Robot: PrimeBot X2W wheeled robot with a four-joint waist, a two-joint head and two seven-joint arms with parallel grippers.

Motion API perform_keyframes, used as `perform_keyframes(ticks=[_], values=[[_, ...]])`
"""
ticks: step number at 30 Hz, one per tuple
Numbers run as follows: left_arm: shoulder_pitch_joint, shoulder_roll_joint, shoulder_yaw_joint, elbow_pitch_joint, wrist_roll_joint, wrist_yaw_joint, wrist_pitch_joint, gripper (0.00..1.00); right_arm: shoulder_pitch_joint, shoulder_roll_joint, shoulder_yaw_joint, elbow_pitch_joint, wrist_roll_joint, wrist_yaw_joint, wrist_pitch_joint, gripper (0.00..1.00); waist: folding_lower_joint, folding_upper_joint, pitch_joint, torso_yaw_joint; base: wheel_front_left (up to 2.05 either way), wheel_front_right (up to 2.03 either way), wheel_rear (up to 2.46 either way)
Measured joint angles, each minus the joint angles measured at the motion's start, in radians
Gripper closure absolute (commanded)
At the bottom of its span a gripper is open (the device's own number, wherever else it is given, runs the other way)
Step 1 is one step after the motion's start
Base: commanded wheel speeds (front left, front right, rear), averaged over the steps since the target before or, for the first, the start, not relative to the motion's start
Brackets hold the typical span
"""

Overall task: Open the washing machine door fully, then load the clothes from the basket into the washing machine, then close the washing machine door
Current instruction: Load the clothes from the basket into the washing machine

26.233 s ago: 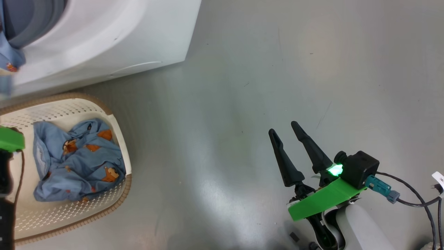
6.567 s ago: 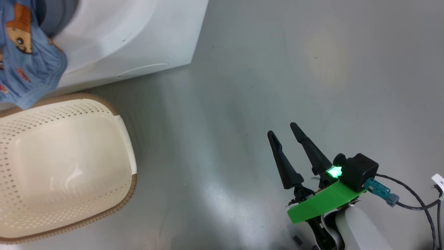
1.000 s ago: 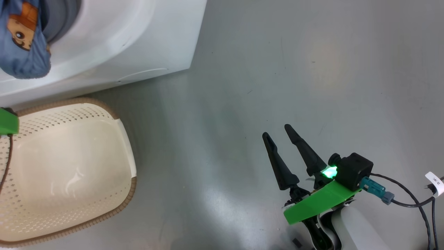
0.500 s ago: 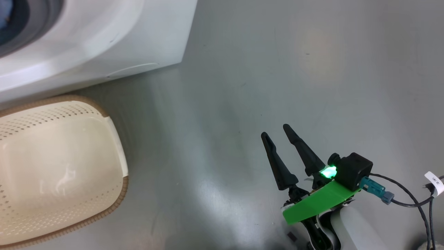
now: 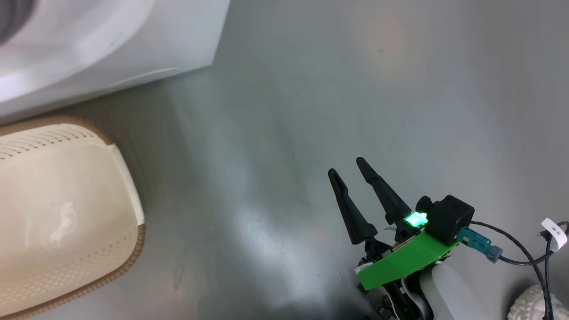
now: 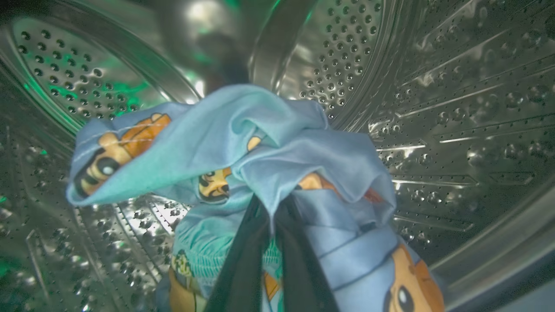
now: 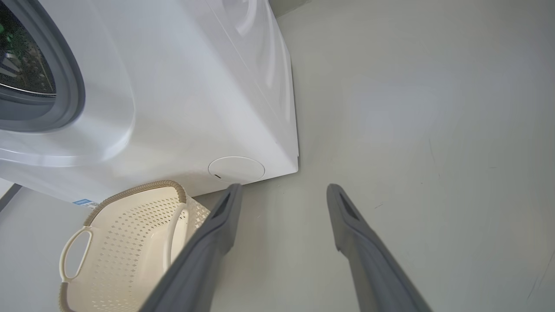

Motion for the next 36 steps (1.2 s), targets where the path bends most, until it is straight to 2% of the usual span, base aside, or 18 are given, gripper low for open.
perform_keyframes(ticks=[5,10,22,30,36], values=[[-0.116,0.012,-0.027,0.048,0.009,-0.009,-0.001,1.0,0.0,0.0,0.014,-0.009,0.009,0.0,0.0,0.0,0.0,0.0,0.03,-0.016,0.0,0.0,0.0],[-0.21,0.048,-0.044,0.083,0.012,-0.024,-0.001,1.0,-0.009,0.002,0.037,-0.022,0.021,0.0,0.0,0.0,0.0,0.0,0.064,-0.036,0.0,0.0,0.0],[-0.407,0.197,-0.117,0.12,-0.011,-0.033,0.047,1.0,-0.009,0.004,0.105,-0.059,0.074,0.0,0.0,0.0,0.0,0.0,0.155,-0.112,0.0,0.0,0.0],[-0.464,0.244,-0.189,0.164,-0.062,-0.033,0.081,1.0,-0.013,0.007,0.13,-0.077,0.087,0.0,0.0,0.0,0.0,0.0,0.205,-0.148,0.0,0.0,0.0],[-0.463,0.249,-0.221,0.203,-0.088,-0.033,0.074,0.99,-0.02,0.007,0.129,-0.077,0.093,0.0,0.0,0.0,-0.0001,0.0,0.212,-0.147,0.0,0.0,0.0]])
